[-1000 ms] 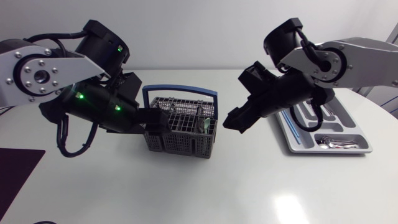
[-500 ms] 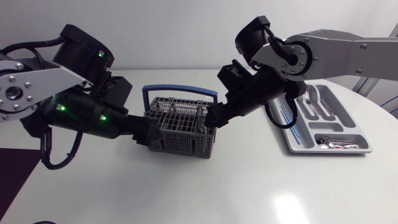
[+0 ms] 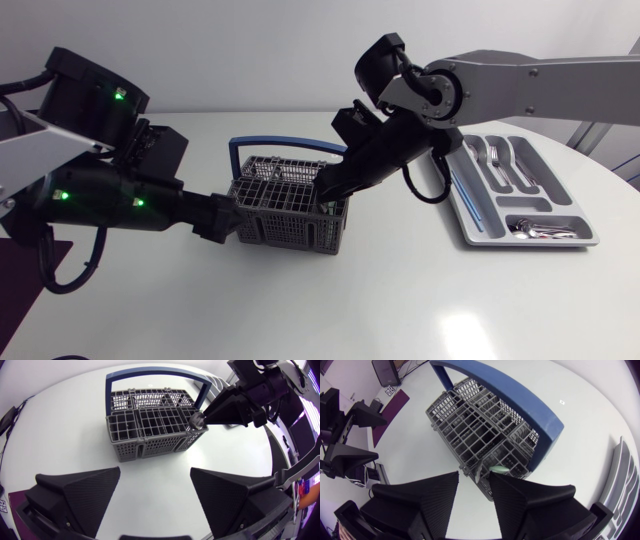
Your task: Unload the cutlery basket into the drawer organizer.
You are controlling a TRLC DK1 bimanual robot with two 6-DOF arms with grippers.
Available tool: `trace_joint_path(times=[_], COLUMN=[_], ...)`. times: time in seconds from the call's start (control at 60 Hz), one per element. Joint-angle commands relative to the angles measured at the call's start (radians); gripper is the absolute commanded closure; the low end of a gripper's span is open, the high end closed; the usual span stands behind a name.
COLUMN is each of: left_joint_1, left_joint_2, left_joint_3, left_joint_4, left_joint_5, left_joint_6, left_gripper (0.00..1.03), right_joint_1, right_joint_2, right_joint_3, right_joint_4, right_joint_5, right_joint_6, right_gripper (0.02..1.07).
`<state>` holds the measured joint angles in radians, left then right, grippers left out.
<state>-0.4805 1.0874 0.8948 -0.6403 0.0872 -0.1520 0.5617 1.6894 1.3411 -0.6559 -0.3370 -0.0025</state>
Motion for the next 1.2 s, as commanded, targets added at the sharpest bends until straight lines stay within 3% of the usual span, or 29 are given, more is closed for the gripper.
trace_joint_path(times=[0.0,0.233,0.517,0.8,1.183], left_joint_1=[0.006,0.011,0.014,0.010,-0.007], left_joint_2=[-0.035,-0.103,-0.155,-0.169,-0.170], left_joint_3=[-0.046,-0.097,-0.132,-0.149,-0.166], left_joint_4=[0.019,0.044,0.057,0.060,0.083], left_joint_5=[-0.017,-0.033,-0.050,-0.050,-0.064], left_joint_6=[0.026,0.032,0.035,0.035,0.034], left_gripper=[0.05,0.05,0.05,0.05,0.05], right_joint_1=[0.009,0.015,0.029,0.029,0.026], right_joint_2=[0.026,0.049,0.084,0.093,0.059], right_joint_3=[0.024,0.038,0.053,0.056,0.055], right_joint_4=[-0.019,-0.021,-0.021,-0.014,-0.010], right_joint_5=[-0.002,0.001,0.015,0.026,0.029], right_joint_6=[0.029,0.030,0.032,0.027,0.018], right_gripper=[0.61,0.77,0.80,0.98,1.01])
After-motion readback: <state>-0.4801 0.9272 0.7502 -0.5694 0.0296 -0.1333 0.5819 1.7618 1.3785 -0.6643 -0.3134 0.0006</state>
